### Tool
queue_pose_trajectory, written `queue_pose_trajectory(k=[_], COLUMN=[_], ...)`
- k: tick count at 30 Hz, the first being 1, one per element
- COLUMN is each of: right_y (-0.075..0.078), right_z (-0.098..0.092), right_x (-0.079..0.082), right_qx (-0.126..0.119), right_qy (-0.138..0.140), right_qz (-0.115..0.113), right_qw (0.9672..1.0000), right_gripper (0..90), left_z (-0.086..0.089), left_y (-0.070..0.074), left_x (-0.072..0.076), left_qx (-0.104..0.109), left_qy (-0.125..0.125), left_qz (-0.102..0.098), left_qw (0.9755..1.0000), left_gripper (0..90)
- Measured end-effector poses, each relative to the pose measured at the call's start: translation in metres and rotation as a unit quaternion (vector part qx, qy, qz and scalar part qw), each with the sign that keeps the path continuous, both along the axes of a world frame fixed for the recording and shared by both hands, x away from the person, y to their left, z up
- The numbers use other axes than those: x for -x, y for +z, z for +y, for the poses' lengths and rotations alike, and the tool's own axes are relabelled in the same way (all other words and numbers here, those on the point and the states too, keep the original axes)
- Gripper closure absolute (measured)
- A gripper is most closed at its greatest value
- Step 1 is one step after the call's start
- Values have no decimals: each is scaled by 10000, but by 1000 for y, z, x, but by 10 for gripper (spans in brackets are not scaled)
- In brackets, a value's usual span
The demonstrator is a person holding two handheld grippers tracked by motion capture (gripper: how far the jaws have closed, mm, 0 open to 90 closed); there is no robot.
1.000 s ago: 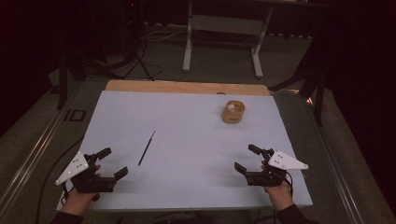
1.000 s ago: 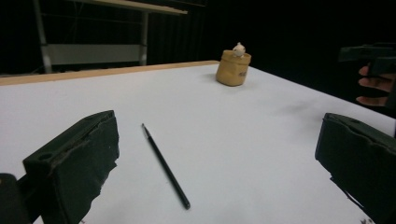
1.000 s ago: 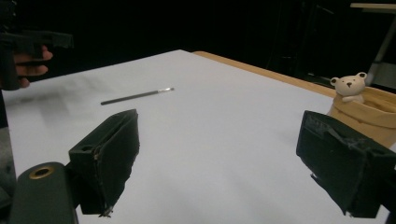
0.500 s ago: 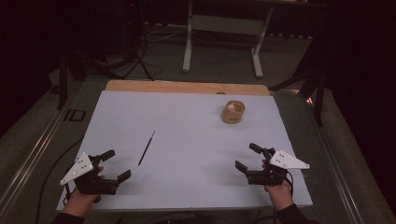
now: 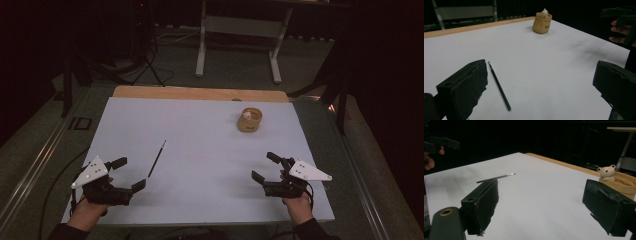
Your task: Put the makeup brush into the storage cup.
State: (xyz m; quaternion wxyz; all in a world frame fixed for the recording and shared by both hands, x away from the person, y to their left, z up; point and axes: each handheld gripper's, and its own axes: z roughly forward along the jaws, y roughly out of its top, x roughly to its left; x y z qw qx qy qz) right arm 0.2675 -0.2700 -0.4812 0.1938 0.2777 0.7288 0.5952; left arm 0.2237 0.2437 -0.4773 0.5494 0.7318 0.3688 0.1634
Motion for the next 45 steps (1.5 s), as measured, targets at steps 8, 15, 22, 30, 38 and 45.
queue_pose_trajectory(k=[8, 15, 22, 30, 38, 45], right_y=[0, 0, 0, 0, 0, 0], right_z=[0, 2, 4, 4, 5, 6], right_x=[-1, -2, -3, -3, -3, -3], right_qx=[-52, -46, -43, -50, -42, -55], right_qy=[51, 97, 133, 170, 217, 237], right_qz=[59, 62, 58, 74, 98, 103], right_qw=[10000, 9999, 9999, 9998, 9997, 9997], right_gripper=[132, 133, 134, 133, 133, 133], left_z=[-4, -8, -24, -41, -50, -54], left_y=[13, 28, 39, 30, 18, 7], left_x=[-13, -36, -58, -79, -93, -103], left_qx=[-97, -394, -817, -1297, -1348, -1585], left_qy=[31, -15, 74, 334, 603, 851], left_qz=[170, 446, 889, 1557, 2225, 2767], left_qw=[9998, 9982, 9927, 9787, 9637, 9440], left_gripper=[1, 3, 9, 16, 69, 152])
